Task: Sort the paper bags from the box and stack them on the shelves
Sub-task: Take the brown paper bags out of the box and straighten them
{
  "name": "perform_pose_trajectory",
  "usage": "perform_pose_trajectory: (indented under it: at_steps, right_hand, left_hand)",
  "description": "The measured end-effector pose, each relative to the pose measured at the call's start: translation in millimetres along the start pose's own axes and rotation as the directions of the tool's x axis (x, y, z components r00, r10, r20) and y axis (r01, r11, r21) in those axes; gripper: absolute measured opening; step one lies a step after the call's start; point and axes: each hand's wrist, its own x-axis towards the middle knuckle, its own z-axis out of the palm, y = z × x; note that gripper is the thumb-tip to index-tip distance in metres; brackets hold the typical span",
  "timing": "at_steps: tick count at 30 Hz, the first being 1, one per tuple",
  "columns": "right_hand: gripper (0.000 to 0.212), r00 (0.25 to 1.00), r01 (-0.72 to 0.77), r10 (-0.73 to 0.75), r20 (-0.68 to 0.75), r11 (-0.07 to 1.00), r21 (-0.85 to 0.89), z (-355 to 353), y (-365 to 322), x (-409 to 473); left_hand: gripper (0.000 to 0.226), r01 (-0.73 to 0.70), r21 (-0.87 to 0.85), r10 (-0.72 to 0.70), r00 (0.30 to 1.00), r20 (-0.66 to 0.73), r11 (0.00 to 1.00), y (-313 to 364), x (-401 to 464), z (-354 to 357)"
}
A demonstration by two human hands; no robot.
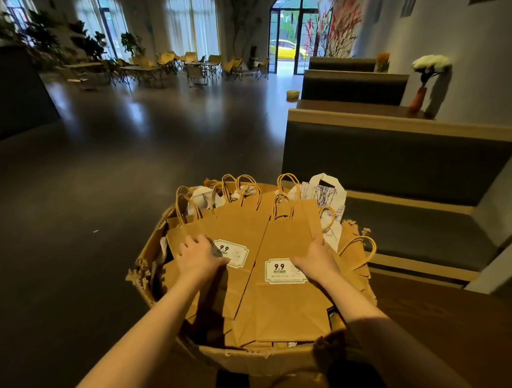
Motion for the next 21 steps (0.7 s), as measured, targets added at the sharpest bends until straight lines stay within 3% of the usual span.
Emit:
perform_pose_trajectory:
  at_steps: [8, 12, 14, 17, 21]
  right_hand:
    - [0.064, 0.999, -0.004, 0.003, 0.036, 0.999, 0.035, 5, 5, 8]
    - [0.051, 1.0, 0.012, -0.014, 0.007, 0.981, 0.194, -3, 1, 0]
    - [0.039, 1.0, 0.021, -0.018, -0.014, 0.962, 0.272, -7, -2, -5]
    - [0.044, 0.996, 0.062, -0.036, -0.076, 0.923, 0.379, -17, -8, -15]
    - [0.035, 0.968, 0.168, -0.047, -0.248, 0.855, 0.491, -38, -15, -27]
  left_hand:
    - [0.086, 0.039, 0.037, -0.042, 0.996, 0.074, 0.999, -1, 14, 2]
    - [0.081, 0.052, 0.02, -0.053, 0.998, 0.037, 0.998, -4, 20, -3]
    - [0.064, 0.042, -0.051, -0.04, 0.998, 0.049, 0.998, -6, 23, -7]
    - [0.045, 0.01, -0.233, 0.005, 0.998, 0.067, 0.972, -3, 19, -15]
    - [0.031, -0.09, -0.539, 0.107, 0.994, 0.001, 0.837, 9, 2, -32]
